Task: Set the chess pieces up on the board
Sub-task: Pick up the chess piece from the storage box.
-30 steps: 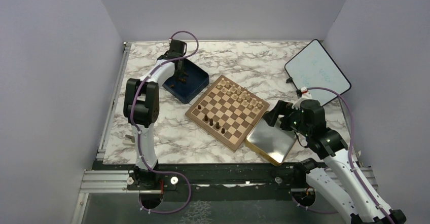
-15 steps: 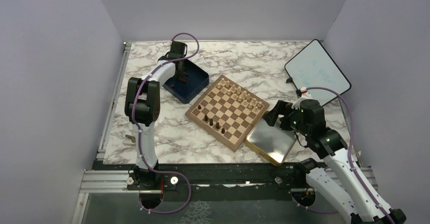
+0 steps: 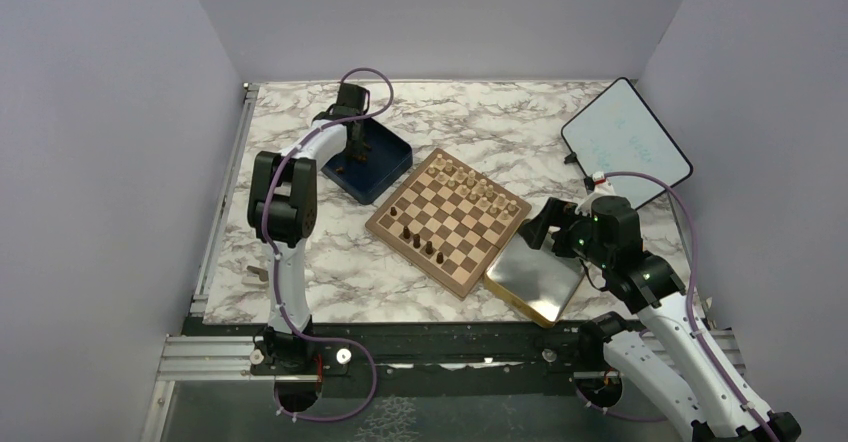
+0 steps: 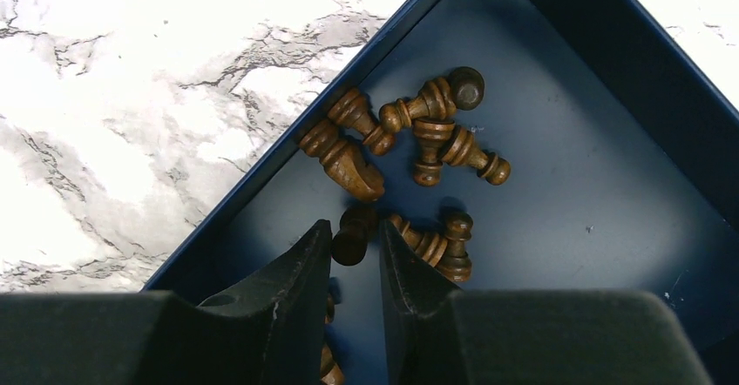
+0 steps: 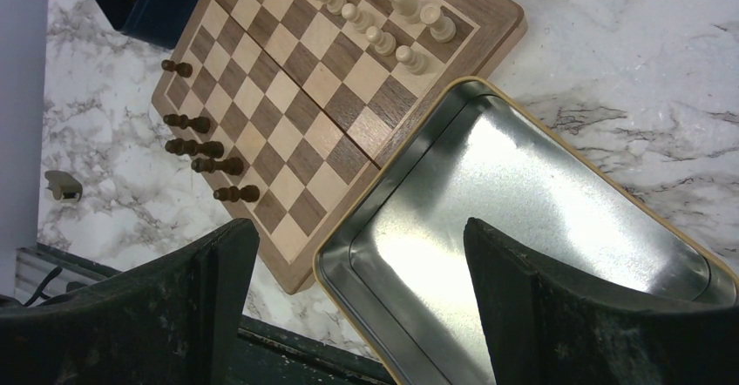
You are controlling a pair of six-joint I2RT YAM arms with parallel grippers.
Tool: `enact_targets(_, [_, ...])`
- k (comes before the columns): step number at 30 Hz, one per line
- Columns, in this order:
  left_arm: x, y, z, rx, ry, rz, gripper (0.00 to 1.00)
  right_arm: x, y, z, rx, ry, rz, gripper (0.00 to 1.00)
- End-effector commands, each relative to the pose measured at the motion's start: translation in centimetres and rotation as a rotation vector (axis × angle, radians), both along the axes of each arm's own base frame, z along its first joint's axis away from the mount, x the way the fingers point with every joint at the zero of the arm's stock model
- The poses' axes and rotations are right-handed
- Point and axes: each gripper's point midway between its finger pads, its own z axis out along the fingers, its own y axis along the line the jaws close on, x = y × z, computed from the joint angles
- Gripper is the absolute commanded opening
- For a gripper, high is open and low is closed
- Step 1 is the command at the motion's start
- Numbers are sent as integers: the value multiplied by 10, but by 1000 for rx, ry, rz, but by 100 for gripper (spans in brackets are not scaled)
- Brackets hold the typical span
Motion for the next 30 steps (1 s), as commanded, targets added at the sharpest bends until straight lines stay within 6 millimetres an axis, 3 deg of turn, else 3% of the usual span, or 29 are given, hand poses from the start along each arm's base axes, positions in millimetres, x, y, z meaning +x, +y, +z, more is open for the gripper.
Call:
enact_targets(1, [9,-1,2,-15,-23,-11,27,3,-2,5,-11,-26,-9,94])
enact_targets(6, [9,-4,3,-26,-22,-20,21,3,-2,5,-11,-27,-9,94])
enact_targets(13, [8,-4,24,-34,-55,-24,16,3,-2,6,-9,-29,-8,94])
enact_targets(30, [-12,-15,73,-103,-92,-37,15,3,0,6,-7,-30,0,94])
